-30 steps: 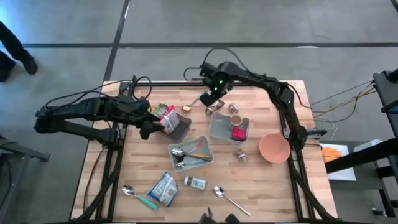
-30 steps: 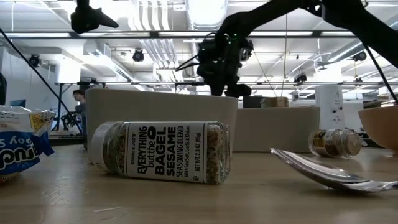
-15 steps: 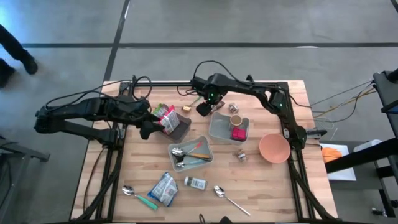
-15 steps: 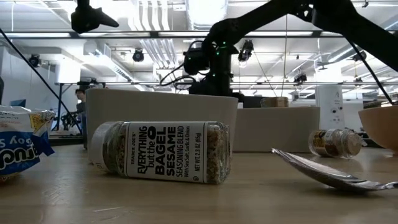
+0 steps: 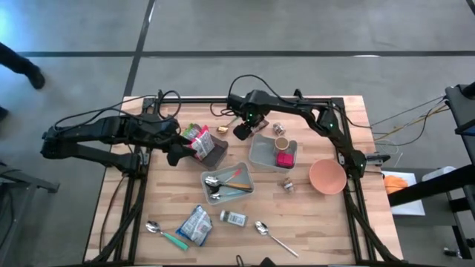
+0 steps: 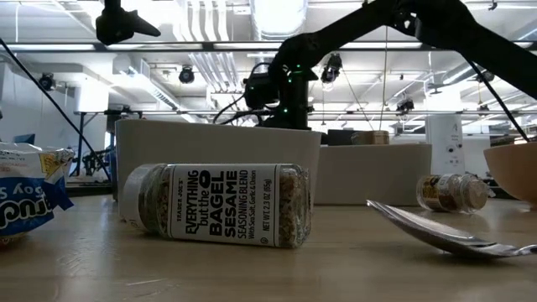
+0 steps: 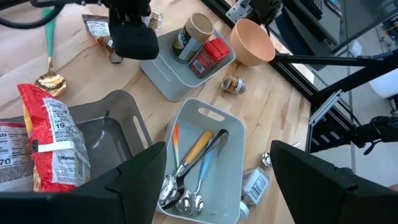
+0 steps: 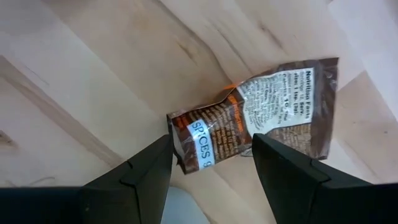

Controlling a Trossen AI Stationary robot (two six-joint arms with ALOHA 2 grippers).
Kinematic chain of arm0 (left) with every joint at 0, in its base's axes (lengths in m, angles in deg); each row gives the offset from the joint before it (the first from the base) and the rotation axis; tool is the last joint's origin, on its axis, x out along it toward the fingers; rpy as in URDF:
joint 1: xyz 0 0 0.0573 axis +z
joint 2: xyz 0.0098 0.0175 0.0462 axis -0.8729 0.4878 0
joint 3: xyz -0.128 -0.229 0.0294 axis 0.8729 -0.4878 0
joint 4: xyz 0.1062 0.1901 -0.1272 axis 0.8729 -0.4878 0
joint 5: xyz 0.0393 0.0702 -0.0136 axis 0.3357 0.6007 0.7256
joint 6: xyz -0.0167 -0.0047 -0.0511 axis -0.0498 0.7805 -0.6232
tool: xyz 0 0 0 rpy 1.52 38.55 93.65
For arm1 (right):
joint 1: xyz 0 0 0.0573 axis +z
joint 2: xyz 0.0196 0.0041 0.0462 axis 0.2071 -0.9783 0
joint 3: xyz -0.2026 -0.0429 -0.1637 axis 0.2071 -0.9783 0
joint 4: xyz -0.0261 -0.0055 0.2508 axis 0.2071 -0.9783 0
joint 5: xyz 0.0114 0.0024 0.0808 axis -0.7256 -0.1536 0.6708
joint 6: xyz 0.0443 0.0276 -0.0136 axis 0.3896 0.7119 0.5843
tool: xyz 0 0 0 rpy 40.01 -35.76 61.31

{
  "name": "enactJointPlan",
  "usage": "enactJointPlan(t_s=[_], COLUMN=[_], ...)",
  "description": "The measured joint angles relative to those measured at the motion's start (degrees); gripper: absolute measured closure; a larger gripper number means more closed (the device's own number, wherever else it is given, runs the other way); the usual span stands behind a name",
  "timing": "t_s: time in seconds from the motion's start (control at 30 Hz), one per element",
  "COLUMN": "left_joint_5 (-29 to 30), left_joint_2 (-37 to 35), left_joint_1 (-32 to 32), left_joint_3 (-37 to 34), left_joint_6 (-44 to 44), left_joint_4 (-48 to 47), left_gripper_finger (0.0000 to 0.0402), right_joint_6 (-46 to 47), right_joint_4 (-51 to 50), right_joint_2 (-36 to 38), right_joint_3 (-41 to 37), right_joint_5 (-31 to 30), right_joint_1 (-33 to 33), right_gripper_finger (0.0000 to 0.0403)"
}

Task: Pick & Place Food Item
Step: Put the orange seasoning pack into the top gray bin

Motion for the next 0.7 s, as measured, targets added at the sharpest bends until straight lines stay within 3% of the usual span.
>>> enactJointPlan(t_s=[0.33, 0.63, 0.7], left_joint_5=[0.0, 0.0, 0.0], left_joint_2=[0.0, 0.0, 0.0], left_joint_1=[0.0, 0.0, 0.0], left_joint_3=[0.0, 0.0, 0.0], left_joint_6=[-0.85, -1.03, -1.06], left_joint_4=[0.0, 0.01, 0.01], left_gripper_finger=[0.0109, 0.0109, 0.0109], right_joint_6=[-0.58, -3.7, -4.45], right_joint_4=[-0.76, -0.44, -0.43], right_joint_2=[-2.22, -2.22, -2.22], right_joint_3=[-0.02, -0.03, 0.16], right_joint_5=[0.01, 0.11, 0.13], right_joint_1=[0.31, 0.34, 0.34], right_gripper_finger=[0.0196, 0.0358, 0.0364])
